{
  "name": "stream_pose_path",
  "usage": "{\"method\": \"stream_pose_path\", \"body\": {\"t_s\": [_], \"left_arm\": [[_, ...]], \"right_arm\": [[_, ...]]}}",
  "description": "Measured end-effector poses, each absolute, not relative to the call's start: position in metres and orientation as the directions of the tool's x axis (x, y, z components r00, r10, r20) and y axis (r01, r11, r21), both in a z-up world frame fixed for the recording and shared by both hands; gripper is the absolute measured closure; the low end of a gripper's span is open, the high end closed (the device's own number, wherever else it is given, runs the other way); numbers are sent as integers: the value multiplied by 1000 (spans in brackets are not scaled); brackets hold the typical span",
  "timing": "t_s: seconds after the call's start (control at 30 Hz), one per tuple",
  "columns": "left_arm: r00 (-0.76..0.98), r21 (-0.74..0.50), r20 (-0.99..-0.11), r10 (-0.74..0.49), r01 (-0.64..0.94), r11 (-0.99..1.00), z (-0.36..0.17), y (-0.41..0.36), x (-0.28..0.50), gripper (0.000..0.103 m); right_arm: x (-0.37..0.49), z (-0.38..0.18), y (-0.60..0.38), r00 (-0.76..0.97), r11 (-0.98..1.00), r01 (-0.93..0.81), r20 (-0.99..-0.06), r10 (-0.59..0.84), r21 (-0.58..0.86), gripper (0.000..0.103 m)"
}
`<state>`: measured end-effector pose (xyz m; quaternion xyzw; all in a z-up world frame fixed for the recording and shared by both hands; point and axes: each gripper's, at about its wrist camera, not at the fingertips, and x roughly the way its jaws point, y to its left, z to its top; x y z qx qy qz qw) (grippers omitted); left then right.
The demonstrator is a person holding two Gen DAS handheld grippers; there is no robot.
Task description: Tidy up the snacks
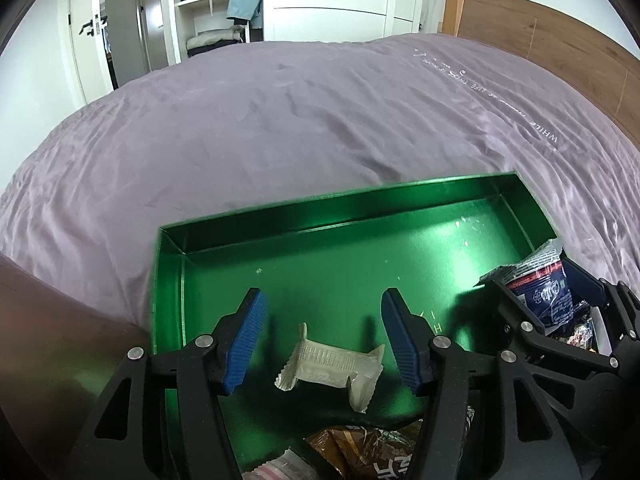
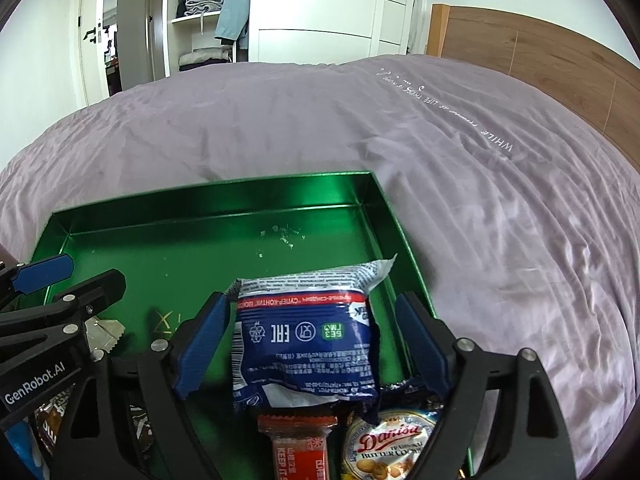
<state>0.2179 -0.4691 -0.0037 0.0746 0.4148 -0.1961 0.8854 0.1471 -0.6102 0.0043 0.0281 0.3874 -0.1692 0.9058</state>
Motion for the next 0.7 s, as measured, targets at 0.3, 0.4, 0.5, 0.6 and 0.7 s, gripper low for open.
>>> {"method": "stream_pose_path", "body": {"t_s": [0.3, 0.4, 0.5, 0.6, 0.7], "left_arm": [[591, -24, -759, -273, 394, 919, 17, -464, 212, 43], [573, -51, -765, -292, 399, 915, 24, -464, 206, 42], [554, -60, -773, -309, 421, 905, 34, -466, 193, 42], [543, -66, -773, -328, 446, 893, 46, -466, 176, 42], [519, -93, -778, -354, 462, 882, 58, -458, 150, 42]], "right_arm": [[133, 46, -598, 649, 927, 351, -679, -344, -134, 0], [120, 62, -597, 636, 917, 371, -680, -365, -146, 0], [103, 79, -599, 622, 901, 403, -674, -398, -160, 0], [82, 94, -600, 604, 886, 427, -672, -428, -181, 0], [61, 107, -599, 588, 874, 446, -672, -450, -194, 0]]}}
